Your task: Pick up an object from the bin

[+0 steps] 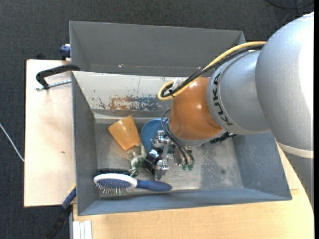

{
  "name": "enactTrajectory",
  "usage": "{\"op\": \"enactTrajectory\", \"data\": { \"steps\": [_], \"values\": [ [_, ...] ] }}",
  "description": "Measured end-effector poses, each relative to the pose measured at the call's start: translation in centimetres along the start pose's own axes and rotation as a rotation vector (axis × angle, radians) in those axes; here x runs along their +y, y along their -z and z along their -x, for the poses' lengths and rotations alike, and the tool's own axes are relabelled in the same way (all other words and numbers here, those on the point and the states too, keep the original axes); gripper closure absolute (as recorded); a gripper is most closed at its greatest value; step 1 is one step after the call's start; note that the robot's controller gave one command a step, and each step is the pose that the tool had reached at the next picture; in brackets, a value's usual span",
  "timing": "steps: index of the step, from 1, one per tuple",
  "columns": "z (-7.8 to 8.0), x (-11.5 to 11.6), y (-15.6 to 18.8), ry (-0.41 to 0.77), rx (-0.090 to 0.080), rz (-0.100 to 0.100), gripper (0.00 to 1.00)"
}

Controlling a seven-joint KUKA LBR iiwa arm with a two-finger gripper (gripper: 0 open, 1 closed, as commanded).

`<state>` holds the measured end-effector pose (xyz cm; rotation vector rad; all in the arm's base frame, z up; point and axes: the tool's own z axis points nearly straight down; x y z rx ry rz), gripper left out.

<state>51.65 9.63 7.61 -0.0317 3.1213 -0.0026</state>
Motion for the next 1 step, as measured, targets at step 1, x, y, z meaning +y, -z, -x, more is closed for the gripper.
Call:
{"op": "enactTrajectory", "data": {
  "steps": [1],
  "values": [
    [0.88,-0.77,14.60,0.355,0.006,0.006,1.00]
  ]
}}
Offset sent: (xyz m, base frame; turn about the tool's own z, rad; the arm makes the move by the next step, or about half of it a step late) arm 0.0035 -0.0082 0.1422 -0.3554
